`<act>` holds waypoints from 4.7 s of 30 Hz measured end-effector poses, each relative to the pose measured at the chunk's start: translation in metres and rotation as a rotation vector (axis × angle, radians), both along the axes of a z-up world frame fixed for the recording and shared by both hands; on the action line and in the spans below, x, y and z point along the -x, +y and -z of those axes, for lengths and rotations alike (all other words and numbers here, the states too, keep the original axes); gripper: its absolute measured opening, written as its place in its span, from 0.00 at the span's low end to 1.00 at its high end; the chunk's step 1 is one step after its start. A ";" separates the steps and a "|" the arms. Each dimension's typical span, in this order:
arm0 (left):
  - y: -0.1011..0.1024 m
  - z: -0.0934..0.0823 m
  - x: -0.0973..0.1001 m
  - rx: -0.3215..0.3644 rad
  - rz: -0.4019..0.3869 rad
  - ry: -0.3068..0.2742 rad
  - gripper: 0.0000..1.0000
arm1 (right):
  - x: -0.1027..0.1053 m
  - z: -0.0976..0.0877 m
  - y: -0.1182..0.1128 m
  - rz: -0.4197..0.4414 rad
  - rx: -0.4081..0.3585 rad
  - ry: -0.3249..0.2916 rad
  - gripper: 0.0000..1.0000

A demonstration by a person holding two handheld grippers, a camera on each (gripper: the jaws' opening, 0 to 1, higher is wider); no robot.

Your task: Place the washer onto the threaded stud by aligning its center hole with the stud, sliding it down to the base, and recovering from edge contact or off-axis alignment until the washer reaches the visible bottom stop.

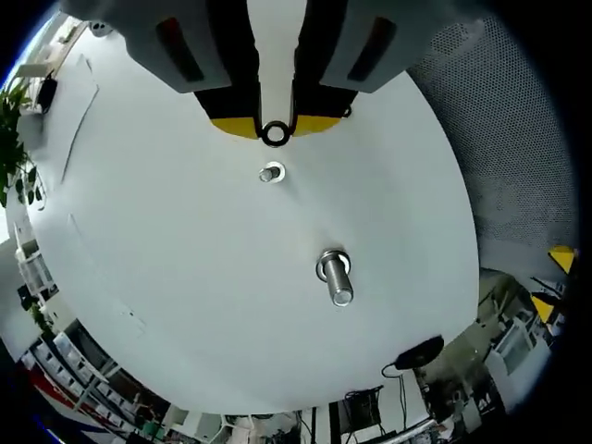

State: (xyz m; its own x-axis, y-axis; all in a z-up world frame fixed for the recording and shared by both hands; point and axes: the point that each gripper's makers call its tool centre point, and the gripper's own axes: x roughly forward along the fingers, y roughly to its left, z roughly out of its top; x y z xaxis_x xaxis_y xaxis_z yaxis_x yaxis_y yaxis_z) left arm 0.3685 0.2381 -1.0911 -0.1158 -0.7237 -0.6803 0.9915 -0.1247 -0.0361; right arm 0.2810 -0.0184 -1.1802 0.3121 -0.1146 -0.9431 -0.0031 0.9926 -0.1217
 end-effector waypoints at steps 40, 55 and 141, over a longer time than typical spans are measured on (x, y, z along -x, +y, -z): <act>0.001 0.003 -0.004 -0.010 -0.015 -0.016 0.24 | -0.027 0.000 -0.006 -0.093 0.004 0.011 0.14; 0.000 0.002 -0.005 -0.011 -0.024 -0.013 0.24 | -0.026 0.011 -0.009 -0.096 -0.004 0.040 0.14; 0.002 0.000 -0.002 -0.002 -0.013 -0.017 0.23 | 0.027 0.057 0.060 -0.034 -0.136 0.108 0.26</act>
